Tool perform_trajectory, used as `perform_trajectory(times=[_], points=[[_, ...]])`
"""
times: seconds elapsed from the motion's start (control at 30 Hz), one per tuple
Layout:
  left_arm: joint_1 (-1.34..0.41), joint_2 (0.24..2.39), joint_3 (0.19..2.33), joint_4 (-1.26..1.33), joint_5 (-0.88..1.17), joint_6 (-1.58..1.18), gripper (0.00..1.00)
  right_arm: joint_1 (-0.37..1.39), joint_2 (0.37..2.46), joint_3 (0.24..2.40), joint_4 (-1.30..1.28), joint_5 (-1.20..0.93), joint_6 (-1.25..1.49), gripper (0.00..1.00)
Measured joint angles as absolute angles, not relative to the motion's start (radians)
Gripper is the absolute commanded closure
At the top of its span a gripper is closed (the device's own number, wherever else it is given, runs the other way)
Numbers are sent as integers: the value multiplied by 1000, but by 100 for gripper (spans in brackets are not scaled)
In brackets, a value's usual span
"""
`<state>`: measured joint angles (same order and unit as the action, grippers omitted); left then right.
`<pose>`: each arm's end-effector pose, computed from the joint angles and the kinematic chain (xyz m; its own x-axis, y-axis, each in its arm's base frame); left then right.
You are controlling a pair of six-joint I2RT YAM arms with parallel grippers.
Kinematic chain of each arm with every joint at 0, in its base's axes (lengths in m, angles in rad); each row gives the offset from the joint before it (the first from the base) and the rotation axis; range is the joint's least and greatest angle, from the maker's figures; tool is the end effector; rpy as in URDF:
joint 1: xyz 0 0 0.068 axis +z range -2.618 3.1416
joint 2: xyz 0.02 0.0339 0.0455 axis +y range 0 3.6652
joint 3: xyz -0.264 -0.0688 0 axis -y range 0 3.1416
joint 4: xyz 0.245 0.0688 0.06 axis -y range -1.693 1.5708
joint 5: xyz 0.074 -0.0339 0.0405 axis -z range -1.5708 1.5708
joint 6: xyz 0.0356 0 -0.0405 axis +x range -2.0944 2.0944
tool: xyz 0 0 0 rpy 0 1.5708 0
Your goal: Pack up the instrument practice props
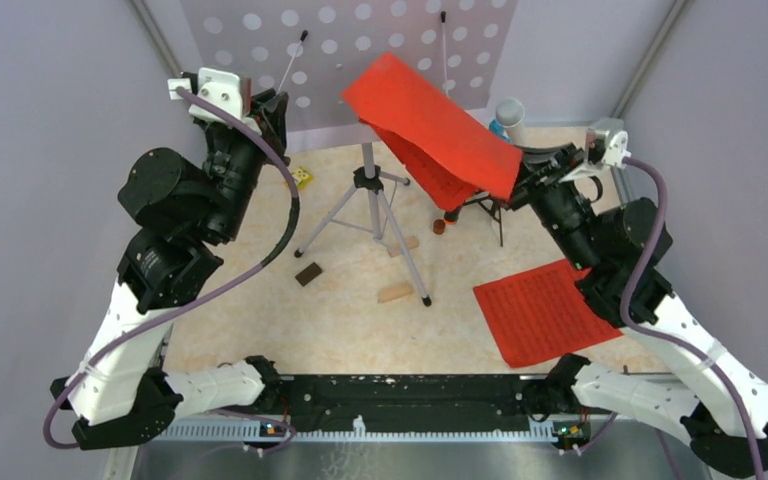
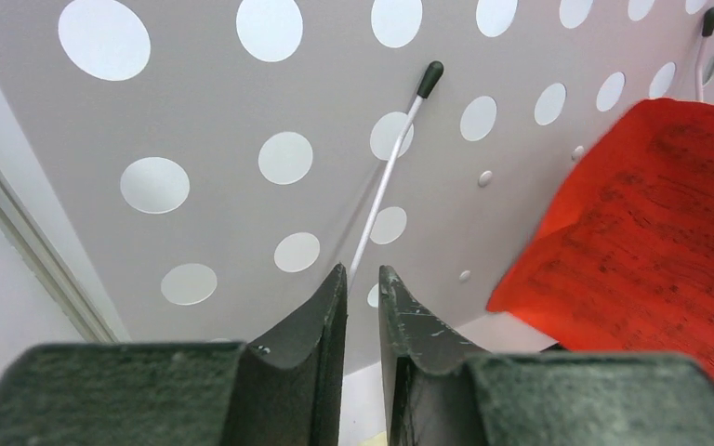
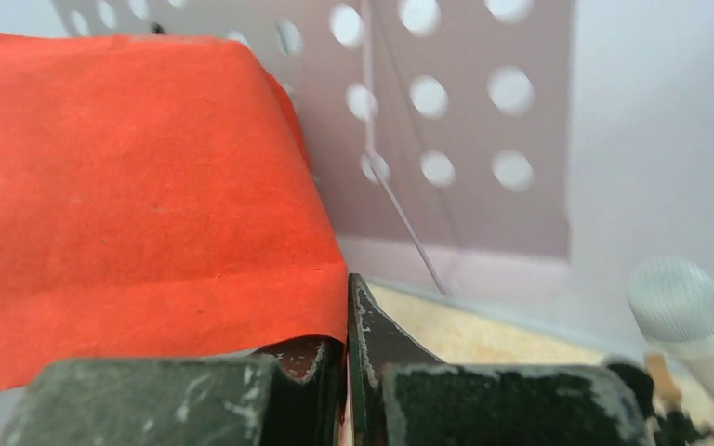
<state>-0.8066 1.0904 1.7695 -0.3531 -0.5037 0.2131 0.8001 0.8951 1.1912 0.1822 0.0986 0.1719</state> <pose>0.1166 -0.0968 0.5819 0.2834 -0.0280 -0.9586 0.2619 0.9638 0.0493 0.1201 0.1187 0.4987 0.2042 0.4546 -0.8669 -0.6983 0.6883 0.1965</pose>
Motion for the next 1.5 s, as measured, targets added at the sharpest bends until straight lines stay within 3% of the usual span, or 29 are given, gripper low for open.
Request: perform_trajectory(times=[0.13, 0.23, 0.43, 0.53, 0.7, 0.9, 1.07, 1.27, 1.5], points=[[-807, 1071, 1750, -351, -490, 222, 89, 800, 748, 1050, 102, 208, 266, 100], [-807, 1062, 1744, -351, -486, 232, 90, 800, 631, 936, -8, 313, 386, 100], [-807, 1063, 1735, -347, -482, 240, 52, 800, 449, 714, -264, 520, 719, 100], [-807, 1063, 1731, -346, -479, 241, 39, 800, 375, 586, -403, 595, 905, 100], [-807, 1063, 1731, -346, -469, 240, 26, 800, 323, 447, -553, 696, 1132, 100], [-807, 1062, 1731, -347, -464, 239, 20, 783, 363, 392, -643, 777, 1285, 97], [-807, 1057, 1731, -352, -464, 242, 9, 765, 377, 379, -721, 817, 1366, 73], [-807, 1040, 1731, -352, -469, 242, 4, 761, 350, 379, -808, 838, 1426, 43], [-807, 1026, 1731, -353, -492, 244, 1, 760, 294, 418, -955, 867, 1459, 32]])
